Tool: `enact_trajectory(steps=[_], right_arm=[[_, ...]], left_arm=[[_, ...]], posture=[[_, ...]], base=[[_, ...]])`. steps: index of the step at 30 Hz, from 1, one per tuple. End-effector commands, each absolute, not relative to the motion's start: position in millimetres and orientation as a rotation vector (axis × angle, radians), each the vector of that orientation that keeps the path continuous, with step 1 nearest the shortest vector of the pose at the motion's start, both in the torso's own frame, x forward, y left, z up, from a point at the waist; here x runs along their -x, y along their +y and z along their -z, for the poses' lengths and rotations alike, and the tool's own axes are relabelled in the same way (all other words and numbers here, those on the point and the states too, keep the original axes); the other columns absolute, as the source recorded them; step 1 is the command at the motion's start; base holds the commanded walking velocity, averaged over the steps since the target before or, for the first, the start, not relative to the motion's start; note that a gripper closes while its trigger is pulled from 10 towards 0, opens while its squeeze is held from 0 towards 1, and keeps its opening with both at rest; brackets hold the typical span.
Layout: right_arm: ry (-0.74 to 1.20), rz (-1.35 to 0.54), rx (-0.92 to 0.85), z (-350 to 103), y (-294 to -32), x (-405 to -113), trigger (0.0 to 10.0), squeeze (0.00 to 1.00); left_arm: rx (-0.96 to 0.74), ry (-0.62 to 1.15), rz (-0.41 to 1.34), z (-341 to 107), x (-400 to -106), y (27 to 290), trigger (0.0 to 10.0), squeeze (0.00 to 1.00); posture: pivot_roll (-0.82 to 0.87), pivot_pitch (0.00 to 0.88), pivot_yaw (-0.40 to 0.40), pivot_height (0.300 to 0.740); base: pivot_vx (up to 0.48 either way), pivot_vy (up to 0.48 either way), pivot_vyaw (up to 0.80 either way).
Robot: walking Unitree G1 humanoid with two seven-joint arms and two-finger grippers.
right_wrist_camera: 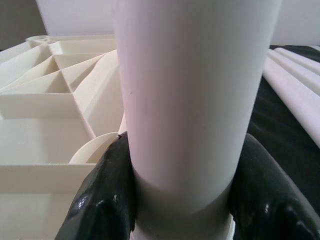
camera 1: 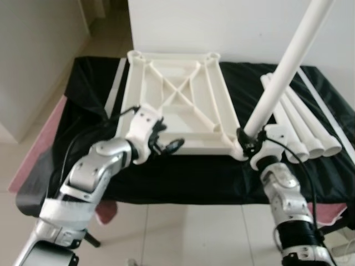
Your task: Building children table
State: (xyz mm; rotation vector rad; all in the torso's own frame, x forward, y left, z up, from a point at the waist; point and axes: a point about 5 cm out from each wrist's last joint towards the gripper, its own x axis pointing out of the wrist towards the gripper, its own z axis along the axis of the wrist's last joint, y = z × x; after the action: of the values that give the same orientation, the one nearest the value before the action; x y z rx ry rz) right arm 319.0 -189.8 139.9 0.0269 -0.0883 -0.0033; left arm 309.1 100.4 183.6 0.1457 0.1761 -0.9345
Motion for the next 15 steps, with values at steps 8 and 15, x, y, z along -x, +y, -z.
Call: enact_trajectory(steps=[8, 15], right_arm=[[-0.028, 0.336, -0.092, -116.6, -176.1, -292.2, 10.0, 0.00], [-0.040, 0.380, -0.113, -116.4, -171.7, -284.5, 10.0, 0.00]], left_arm=[[-0.096, 0.189, 0.985, -176.9, -297.7, 98.7, 10.0, 0.00], [-0.085, 0.173, 0.974, -178.8, -299.2, 95.7, 10.0, 0.00]], posture=[[-0.06, 0.036, -0.006, 0.740], [-0.06, 0.021, -0.001, 0.740]], base=[[0.000, 0.000, 0.00], [0.000, 0.000, 0.00]])
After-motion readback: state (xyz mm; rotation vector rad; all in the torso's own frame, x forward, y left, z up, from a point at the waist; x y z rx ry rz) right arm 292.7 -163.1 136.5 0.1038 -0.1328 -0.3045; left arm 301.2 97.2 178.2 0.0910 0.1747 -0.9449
